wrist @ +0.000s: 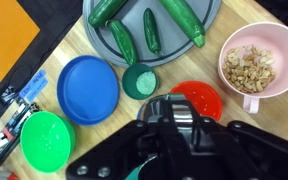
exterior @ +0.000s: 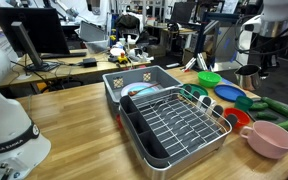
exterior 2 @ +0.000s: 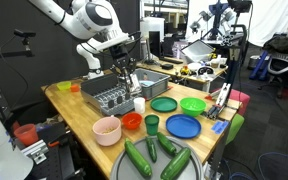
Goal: Pour the contents of the jug into the pink mug
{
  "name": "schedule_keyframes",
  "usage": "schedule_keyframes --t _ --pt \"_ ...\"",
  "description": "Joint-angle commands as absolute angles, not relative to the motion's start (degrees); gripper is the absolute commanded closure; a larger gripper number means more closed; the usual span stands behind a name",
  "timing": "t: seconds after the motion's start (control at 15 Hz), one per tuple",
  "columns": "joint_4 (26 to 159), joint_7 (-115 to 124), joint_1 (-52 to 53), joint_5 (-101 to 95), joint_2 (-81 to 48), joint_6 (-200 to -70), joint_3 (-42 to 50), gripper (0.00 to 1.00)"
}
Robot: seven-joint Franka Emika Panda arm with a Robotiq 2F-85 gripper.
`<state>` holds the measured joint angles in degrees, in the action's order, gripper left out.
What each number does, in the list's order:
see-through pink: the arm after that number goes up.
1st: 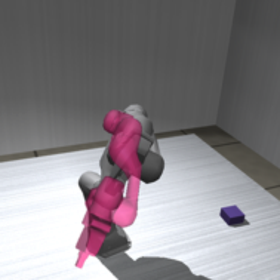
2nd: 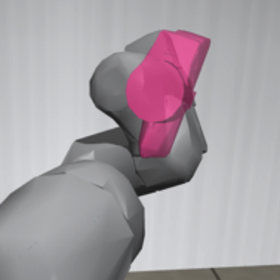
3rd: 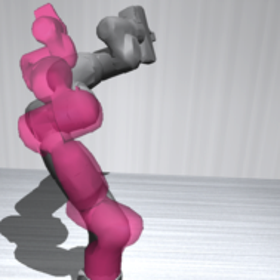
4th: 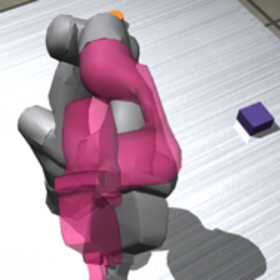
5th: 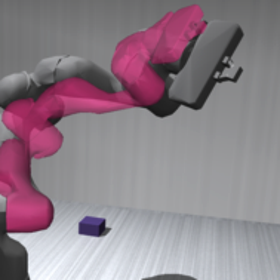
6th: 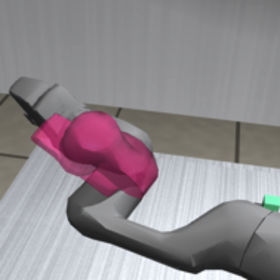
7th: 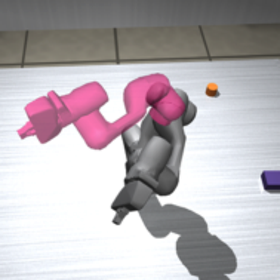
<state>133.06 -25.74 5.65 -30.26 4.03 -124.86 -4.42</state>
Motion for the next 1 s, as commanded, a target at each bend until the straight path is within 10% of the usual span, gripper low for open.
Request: schedule_keyframes --t 0.0,0.93 --pt "133.0 -25.8 5.5 -30.2 4.0 -124.7 -4.6 0.84" --pt "124.0 -36.3 3.1 -16.8 -0.5 -131.2 -0.1 0.96"
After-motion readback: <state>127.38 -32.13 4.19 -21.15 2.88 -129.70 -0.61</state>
